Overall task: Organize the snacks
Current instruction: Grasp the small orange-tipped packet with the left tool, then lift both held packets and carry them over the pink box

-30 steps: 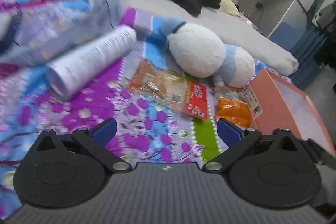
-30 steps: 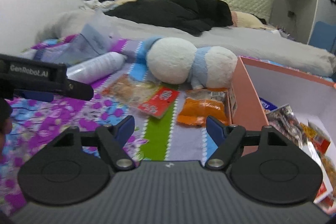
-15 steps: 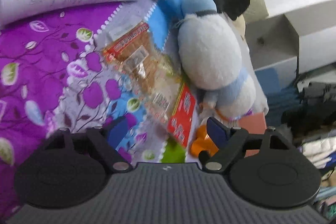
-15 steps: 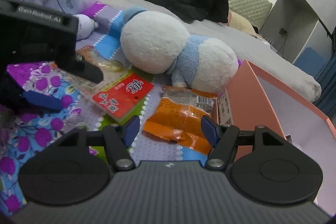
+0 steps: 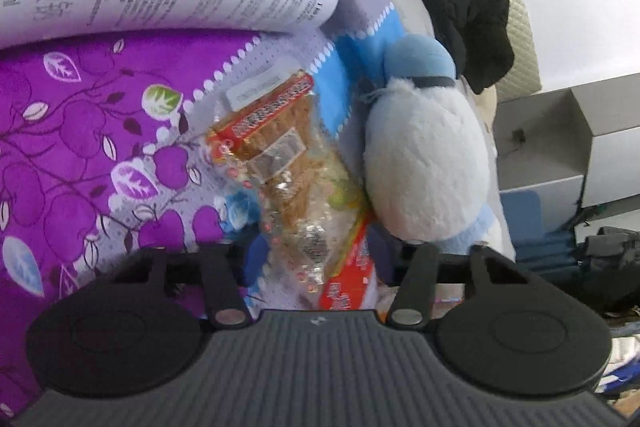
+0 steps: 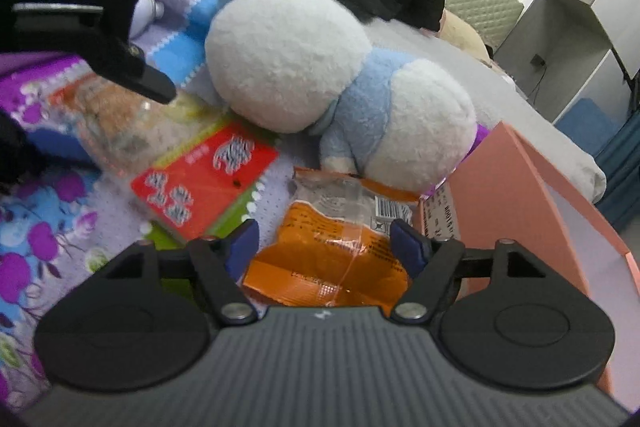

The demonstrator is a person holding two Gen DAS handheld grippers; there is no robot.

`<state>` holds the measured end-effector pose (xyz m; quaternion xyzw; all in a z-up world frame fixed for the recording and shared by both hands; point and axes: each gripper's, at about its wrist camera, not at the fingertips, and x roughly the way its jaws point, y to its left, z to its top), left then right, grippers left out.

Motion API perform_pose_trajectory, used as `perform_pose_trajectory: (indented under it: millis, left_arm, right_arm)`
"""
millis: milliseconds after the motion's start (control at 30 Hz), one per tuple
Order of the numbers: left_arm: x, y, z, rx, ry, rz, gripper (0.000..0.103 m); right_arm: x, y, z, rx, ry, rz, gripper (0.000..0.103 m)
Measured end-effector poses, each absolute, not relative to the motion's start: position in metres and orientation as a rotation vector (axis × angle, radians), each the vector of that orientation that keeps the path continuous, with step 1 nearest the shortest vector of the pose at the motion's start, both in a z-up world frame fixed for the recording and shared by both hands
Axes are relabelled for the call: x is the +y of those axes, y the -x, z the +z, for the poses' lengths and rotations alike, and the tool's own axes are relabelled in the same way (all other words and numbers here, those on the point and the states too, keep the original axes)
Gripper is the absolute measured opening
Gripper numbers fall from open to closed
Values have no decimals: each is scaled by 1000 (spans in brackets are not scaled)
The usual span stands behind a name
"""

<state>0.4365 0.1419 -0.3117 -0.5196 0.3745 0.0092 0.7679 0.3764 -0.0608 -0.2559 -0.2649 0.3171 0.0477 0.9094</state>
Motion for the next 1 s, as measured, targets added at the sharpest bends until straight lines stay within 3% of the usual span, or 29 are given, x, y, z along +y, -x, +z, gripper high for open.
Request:
perform_pose_trajectory:
  millis: [100, 167, 267, 500, 1000]
  left_arm:
    - [144, -442, -315, 808, 1108, 41, 37]
    - [147, -446, -320, 811, 1114, 53, 19]
    - [152, -447, -323, 809, 1122, 41, 11]
    - [148, -432, -311, 803, 1062, 9, 9]
    - [139, -345, -264, 799, 862, -3, 8]
  right_arm:
    - [-63, -378, -258, 662, 529, 99, 78]
    - [-66, -380, -258, 674, 499, 107, 77]
    - [-70, -380, -258, 687, 472, 125, 72]
    - [-65, -374, -253, 684, 515, 164, 60]
    - [-81, -298, -221, 652, 356, 215, 59]
